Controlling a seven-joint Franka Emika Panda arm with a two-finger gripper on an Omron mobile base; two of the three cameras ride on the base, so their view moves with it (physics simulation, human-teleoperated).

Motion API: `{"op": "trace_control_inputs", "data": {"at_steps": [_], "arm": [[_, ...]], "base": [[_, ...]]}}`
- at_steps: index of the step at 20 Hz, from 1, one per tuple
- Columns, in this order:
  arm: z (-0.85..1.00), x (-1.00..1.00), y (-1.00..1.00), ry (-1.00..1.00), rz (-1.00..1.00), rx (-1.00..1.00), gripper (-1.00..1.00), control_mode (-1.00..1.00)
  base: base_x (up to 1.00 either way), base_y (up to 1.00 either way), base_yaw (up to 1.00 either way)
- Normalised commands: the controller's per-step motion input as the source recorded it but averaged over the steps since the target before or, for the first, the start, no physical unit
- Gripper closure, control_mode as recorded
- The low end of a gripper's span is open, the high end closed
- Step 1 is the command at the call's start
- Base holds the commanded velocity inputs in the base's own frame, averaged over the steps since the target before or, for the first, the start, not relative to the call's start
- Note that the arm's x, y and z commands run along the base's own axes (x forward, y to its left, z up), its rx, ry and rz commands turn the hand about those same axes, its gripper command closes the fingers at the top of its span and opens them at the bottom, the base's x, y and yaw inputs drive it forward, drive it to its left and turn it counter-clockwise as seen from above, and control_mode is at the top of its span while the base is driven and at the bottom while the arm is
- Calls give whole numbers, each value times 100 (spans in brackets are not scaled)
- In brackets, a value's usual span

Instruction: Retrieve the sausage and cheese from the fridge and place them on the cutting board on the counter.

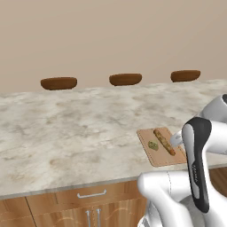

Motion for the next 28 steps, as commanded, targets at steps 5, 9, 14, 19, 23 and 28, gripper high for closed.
{"op": "trace_control_inputs", "data": {"at_steps": [5, 9, 14, 19, 23, 28], "arm": [[0, 0, 0, 0, 0, 0, -100, 100], [0, 0, 0, 0, 0, 0, -100, 100], [0, 0, 0, 0, 0, 0, -100, 100], [0, 0, 0, 0, 0, 0, -100, 100], [0, 0, 0, 0, 0, 0, -100, 100], [0, 0, 0, 0, 0, 0, -100, 100]], "base": [[0, 0, 0], [-61, -3, 4], [-85, 0, 3], [14, 10, -73], [0, 14, -95], [0, 11, -100]]}}
